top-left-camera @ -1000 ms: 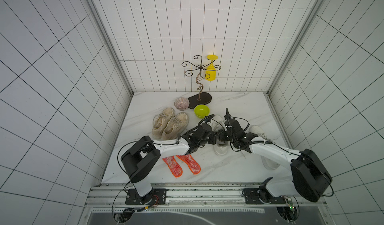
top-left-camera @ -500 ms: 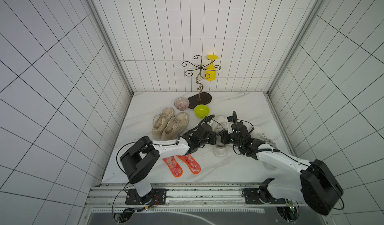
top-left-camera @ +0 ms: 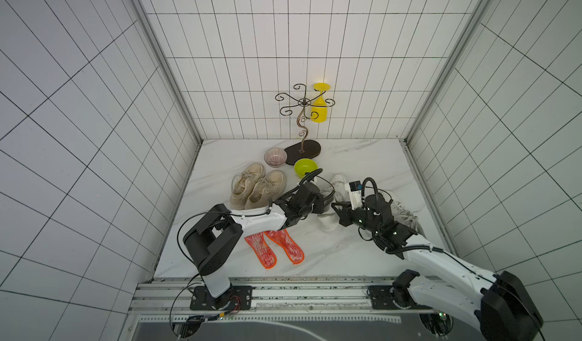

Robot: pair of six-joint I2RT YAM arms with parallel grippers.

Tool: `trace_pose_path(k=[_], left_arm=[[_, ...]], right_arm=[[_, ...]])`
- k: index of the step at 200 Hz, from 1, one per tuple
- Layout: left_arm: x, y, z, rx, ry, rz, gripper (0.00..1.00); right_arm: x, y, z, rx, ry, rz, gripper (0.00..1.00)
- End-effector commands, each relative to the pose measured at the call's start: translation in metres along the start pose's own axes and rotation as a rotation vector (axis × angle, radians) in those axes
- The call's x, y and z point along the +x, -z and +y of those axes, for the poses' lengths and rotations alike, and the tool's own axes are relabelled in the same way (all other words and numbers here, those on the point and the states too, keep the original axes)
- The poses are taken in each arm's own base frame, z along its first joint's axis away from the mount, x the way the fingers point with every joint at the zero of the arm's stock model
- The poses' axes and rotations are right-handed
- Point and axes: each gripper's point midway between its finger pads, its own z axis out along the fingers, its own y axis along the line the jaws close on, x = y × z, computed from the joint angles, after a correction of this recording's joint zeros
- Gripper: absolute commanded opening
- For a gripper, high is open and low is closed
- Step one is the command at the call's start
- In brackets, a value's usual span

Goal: Remove the insole from the shoe
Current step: Remove the insole from the shoe, then move the shoe to the center of the board.

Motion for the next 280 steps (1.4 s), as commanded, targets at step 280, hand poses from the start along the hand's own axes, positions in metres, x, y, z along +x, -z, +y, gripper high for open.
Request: trace_pose_path(k=[280], left_arm=[[-0.099, -0.098, -0.023, -0.011, -0.181, -0.105, 0.00]], right_arm=[[0.005, 0.069, -0.014, 0.105, -0.059, -0.120, 0.00]])
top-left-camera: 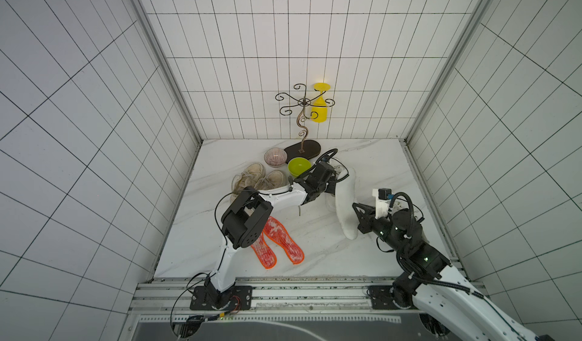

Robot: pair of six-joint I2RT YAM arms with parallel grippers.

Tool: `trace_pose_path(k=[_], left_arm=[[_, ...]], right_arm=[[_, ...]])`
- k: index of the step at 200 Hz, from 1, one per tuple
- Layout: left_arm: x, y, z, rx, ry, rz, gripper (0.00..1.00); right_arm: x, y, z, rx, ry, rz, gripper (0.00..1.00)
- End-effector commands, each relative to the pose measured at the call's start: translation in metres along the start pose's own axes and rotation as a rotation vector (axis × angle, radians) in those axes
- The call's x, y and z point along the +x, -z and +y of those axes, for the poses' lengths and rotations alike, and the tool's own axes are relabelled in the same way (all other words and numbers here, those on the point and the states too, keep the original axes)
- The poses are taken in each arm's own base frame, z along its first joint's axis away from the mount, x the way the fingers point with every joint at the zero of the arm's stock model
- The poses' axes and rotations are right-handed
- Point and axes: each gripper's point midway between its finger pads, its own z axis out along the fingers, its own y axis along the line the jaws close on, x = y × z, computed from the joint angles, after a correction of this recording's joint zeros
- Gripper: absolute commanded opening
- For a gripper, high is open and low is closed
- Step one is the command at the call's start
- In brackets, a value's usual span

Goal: Remove the insole from the shoe
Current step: Move the shoe to the center of the board.

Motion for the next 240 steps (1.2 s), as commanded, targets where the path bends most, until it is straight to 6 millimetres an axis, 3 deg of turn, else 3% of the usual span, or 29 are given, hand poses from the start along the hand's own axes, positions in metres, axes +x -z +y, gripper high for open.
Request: trace_pose_path(k=[1, 13, 45, 82, 129, 185, 211, 240], left_arm=[[-0.032, -0.007, -0.005, 0.029, -0.016, -0.072, 0.00], [-0.035, -0.007, -0.011, 0.052, -0.026, -0.065, 0.01], [-0.042, -0.001, -0.018, 0.073, -0.032, -0.052, 0.20], [-0.067, 0.033, -0.020, 0.053, -0.034, -0.084, 0.44], [-0.092, 0.104, 0.020, -0.031, 0.066, -0.164, 0.62], [-0.077, 0.187, 0.070, -0.119, 0.142, -0.317, 0.70], [-0.070, 0.212, 0.081, -0.127, 0.164, -0.376, 0.72], [-0.066, 0.226, 0.089, -0.142, 0.173, -0.414, 0.73]], right_arm=[[0.032, -0.001, -0.003, -0.025, -0.037, 0.082, 0.00], [0.039, -0.001, -0.004, -0.030, -0.054, 0.099, 0.00], [0.062, -0.001, -0.002, -0.068, -0.093, 0.164, 0.00], [0.081, -0.002, 0.012, -0.165, -0.111, 0.214, 0.00], [0.090, -0.014, 0.021, -0.195, -0.110, 0.242, 0.00], [0.106, -0.046, 0.016, -0.121, -0.159, 0.277, 0.00], [0.114, -0.058, 0.016, -0.103, -0.178, 0.293, 0.00], [0.125, -0.069, 0.013, -0.057, -0.199, 0.336, 0.00]])
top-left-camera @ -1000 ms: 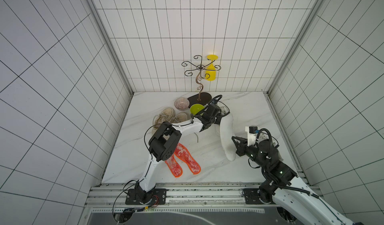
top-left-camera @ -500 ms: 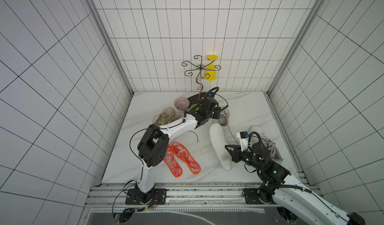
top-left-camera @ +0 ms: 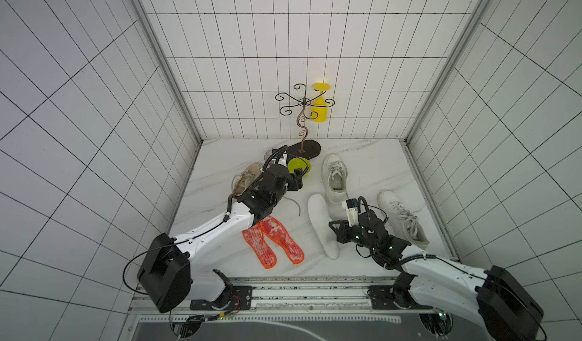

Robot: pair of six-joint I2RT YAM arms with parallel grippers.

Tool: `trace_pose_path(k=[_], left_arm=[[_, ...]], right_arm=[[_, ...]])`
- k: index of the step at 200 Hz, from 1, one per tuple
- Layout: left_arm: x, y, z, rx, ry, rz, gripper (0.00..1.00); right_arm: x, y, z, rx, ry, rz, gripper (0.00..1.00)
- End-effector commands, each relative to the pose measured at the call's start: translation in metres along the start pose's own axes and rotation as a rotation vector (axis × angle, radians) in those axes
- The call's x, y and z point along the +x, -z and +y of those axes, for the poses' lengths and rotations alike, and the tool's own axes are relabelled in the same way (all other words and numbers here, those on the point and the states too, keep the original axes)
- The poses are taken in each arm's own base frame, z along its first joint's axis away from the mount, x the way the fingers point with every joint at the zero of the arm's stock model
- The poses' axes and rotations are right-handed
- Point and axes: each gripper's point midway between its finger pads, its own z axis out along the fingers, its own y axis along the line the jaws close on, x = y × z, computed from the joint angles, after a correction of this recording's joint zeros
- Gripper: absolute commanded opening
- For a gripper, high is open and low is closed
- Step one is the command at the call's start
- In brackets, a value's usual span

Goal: Remove the insole from the shoe
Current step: Move the shoe to the center of the board, then place the insole at the center of the board.

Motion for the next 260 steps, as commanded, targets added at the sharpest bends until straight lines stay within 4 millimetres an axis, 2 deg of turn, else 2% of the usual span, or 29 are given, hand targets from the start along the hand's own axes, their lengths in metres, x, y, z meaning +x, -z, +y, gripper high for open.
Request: trace_pose_path(k=[1, 49, 67, 89, 114, 137, 162, 185, 226, 238, 260], left_arm=[[-0.021, 0.013, 0.005, -0.010, 0.040, -0.100, 0.73], [-0.018, 0.014, 0.014, -0.025, 0.048, -0.109, 0.75], [-0.017, 0.012, 0.016, -0.028, 0.051, -0.110, 0.76], [-0.017, 0.011, 0.019, -0.036, 0.051, -0.113, 0.76], [-0.015, 0.010, 0.024, -0.049, 0.054, -0.112, 0.76], [-0.016, 0.010, 0.029, -0.057, 0.059, -0.115, 0.76], [-0.016, 0.010, 0.032, -0.064, 0.061, -0.115, 0.76], [-0.015, 0.008, 0.035, -0.070, 0.058, -0.110, 0.76], [-0.010, 0.004, 0.038, -0.074, 0.056, -0.094, 0.76], [-0.009, 0.003, 0.039, -0.078, 0.055, -0.092, 0.76], [-0.011, 0.005, 0.039, -0.078, 0.054, -0.096, 0.76]], right_arm=[[-0.005, -0.009, -0.001, 0.023, -0.044, -0.028, 0.00], [0.008, -0.030, -0.014, 0.132, -0.079, 0.084, 0.00], [0.010, -0.031, -0.016, 0.158, -0.084, 0.098, 0.12], [0.006, -0.028, -0.010, 0.156, -0.056, 0.080, 0.24], [0.005, -0.027, -0.003, 0.173, -0.013, 0.085, 0.33], [0.013, -0.030, -0.002, 0.180, 0.019, 0.128, 0.35], [0.029, -0.038, -0.004, 0.178, 0.049, 0.202, 0.32], [0.035, -0.044, 0.013, 0.126, 0.110, 0.242, 0.32], [0.040, -0.049, 0.054, 0.050, 0.253, 0.257, 0.39], [0.040, -0.050, 0.053, 0.091, 0.272, 0.254, 0.42], [0.032, -0.044, 0.037, 0.188, 0.258, 0.213, 0.53]])
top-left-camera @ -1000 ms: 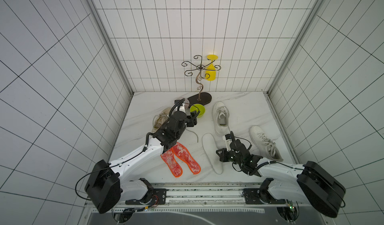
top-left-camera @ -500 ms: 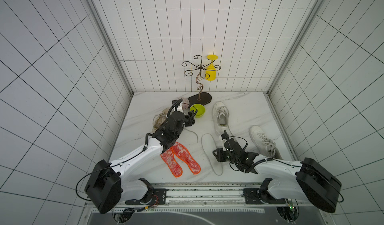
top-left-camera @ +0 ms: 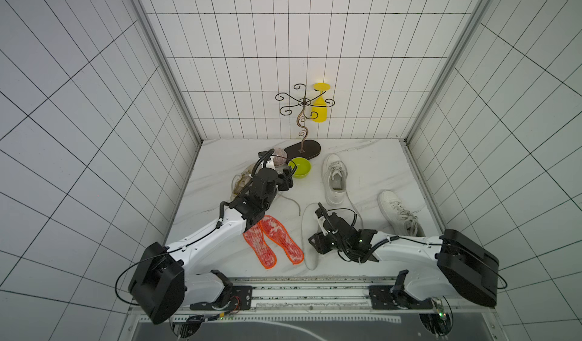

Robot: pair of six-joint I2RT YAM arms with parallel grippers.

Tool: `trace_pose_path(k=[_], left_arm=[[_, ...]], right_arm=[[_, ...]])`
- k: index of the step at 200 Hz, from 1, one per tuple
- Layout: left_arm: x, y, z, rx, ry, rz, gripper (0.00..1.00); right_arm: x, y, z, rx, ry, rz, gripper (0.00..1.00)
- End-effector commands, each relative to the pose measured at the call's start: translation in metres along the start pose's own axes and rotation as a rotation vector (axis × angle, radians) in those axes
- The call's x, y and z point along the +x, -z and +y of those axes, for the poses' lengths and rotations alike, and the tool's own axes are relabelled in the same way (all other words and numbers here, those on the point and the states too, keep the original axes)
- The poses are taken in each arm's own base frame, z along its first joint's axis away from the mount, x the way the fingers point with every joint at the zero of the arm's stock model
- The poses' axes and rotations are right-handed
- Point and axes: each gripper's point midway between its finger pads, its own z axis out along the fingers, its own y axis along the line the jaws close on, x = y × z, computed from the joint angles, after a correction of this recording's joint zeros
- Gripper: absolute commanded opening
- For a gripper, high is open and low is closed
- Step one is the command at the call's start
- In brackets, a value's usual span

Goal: Remove the insole from the shoe
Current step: Place the insole at the center of the board, then move the shoe to the center of the board.

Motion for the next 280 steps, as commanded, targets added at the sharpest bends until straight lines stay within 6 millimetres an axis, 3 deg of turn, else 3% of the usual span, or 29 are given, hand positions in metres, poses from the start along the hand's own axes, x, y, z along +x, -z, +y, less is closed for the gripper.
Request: trace_pose_path(k=[1, 76, 120, 166, 183, 198, 221, 249, 266, 280], left_arm=[[0.001, -0.002, 0.004, -0.009, 0.005, -0.004, 0.76], [0.002, 0.001, 0.005, 0.001, 0.004, 0.004, 0.76], [0.017, 0.007, 0.011, 0.008, 0.002, 0.032, 0.76], [0.037, 0.016, 0.033, -0.043, -0.057, 0.049, 0.76], [0.041, 0.019, 0.040, -0.057, -0.063, 0.049, 0.76], [0.042, 0.020, 0.043, -0.062, -0.060, 0.047, 0.76], [0.040, 0.021, 0.048, -0.064, -0.059, 0.045, 0.76], [0.042, 0.021, 0.056, -0.069, -0.039, 0.054, 0.77], [0.043, 0.020, 0.060, -0.067, -0.021, 0.061, 0.77], [0.043, 0.020, 0.062, -0.067, -0.018, 0.065, 0.78]], right_arm=[[-0.028, 0.009, -0.005, 0.097, -0.001, -0.073, 0.54], [-0.051, 0.053, -0.046, 0.259, -0.065, -0.192, 0.63], [-0.074, 0.101, -0.111, 0.506, -0.115, -0.224, 0.64], [-0.091, 0.181, -0.179, 0.823, -0.315, -0.280, 0.66], [-0.083, 0.206, -0.205, 0.928, -0.411, -0.267, 0.77], [-0.074, 0.219, -0.226, 0.991, -0.477, -0.245, 0.99], [-0.062, 0.238, -0.249, 1.044, -0.597, -0.205, 0.99], [-0.050, 0.260, -0.262, 1.067, -0.699, -0.216, 0.99], [-0.035, 0.260, -0.269, 1.042, -0.773, -0.201, 0.99], [-0.023, 0.249, -0.272, 0.986, -0.819, -0.182, 0.99]])
